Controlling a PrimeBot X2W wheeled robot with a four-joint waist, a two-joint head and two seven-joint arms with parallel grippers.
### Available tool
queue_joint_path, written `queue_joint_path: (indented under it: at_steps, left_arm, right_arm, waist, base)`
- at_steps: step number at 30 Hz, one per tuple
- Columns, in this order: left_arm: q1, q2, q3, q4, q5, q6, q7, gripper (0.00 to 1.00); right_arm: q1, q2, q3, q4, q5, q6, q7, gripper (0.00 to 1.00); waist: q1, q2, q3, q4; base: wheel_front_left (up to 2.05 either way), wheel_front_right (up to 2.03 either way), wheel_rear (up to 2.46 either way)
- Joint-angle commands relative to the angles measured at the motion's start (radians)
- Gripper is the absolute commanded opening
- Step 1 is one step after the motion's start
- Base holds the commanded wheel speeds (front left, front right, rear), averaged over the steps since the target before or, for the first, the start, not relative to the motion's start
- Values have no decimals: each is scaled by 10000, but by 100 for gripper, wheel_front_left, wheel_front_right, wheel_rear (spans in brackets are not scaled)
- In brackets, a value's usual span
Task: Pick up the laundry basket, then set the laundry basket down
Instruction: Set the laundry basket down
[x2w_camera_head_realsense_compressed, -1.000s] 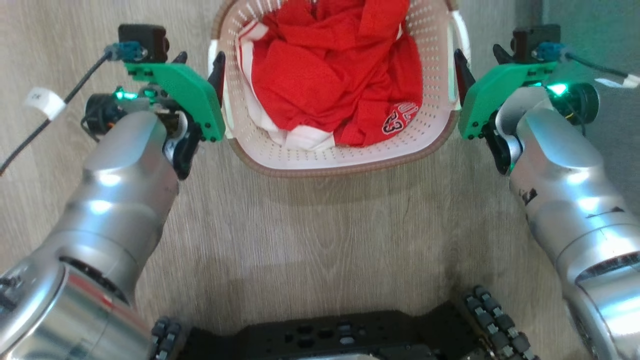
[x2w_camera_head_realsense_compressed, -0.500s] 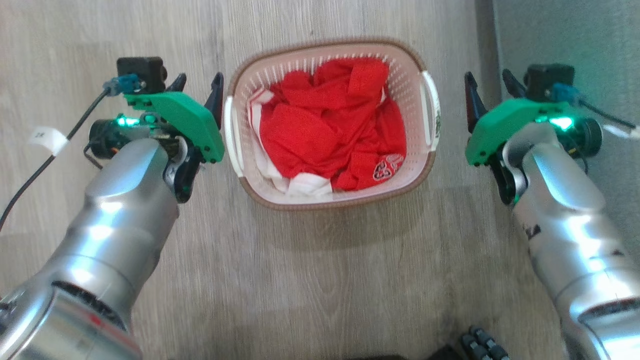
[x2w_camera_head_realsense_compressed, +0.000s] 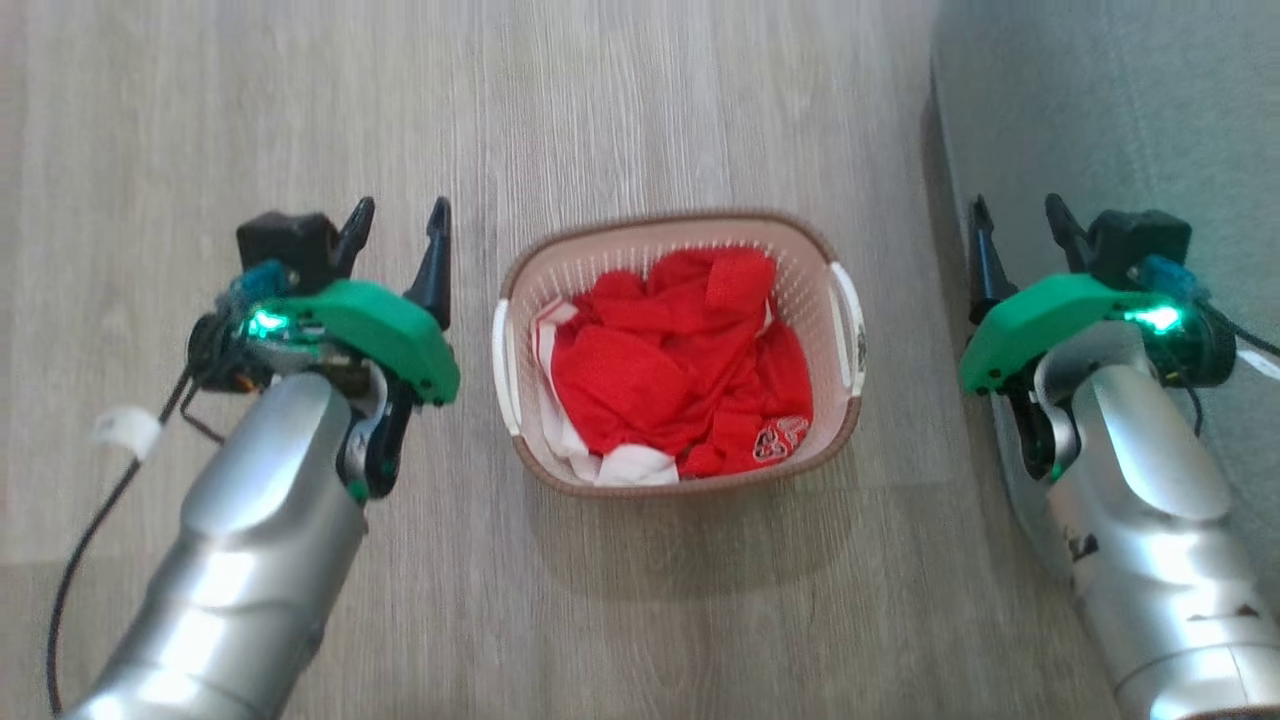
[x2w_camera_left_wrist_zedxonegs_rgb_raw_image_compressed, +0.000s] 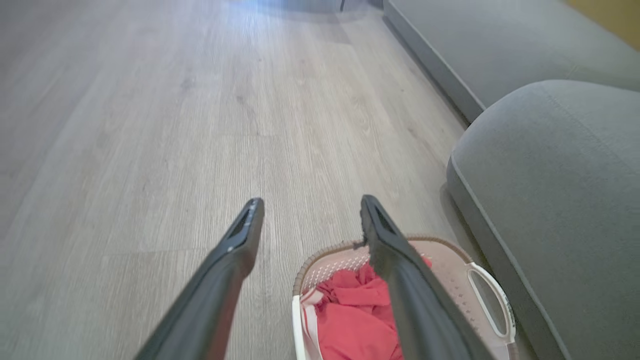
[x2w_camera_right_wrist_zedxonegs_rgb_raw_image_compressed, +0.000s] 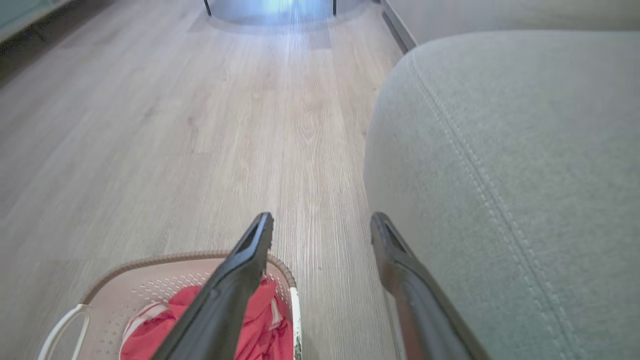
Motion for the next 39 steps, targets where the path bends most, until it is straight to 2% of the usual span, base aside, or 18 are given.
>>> queue_joint_path:
  at_steps: [1, 8, 14, 18, 32, 39]
  left_arm:
    - [193, 374, 588, -613, 350, 116, -92, 100]
    - [1787, 358, 1877, -2762, 1647, 363, -93, 100]
    - [2967, 430, 2514, -4107, 2134, 572, -93, 100]
    - [3681, 604, 2611, -4790, 2331, 782, -93, 100]
    - [5961, 1175, 2904, -7294, 2355, 2028, 738, 100]
    - [6729, 1315, 2944, -7942, 2355, 2342, 910, 100]
  right_arm:
    - [247, 124, 57, -530, -117, -57, -119, 100]
    - [991, 150, -164, -1909, -278, -57, -119, 100]
    - [1677, 158, -200, -2771, -326, -57, -120, 100]
    - [2159, 157, -163, -3385, -320, -57, -120, 100]
    - [3912, 160, 29, -5087, -492, -57, 44, 100]
    - [4626, 185, -12, -5893, -564, -57, 321, 100]
  waist:
    - [1, -1, -524, 16]
    - [1, -1, -1392, -41]
    - [1, -1, -2042, -80]
    - [1, -1, -2368, -103]
    - [1, -1, -3112, -203]
    - [1, -1, -3397, -174]
  base:
    - [0, 0, 0]
    - [0, 0, 0]
    - [0, 0, 0]
    - [0, 0, 0]
    - [0, 0, 0]
    - [0, 0, 0]
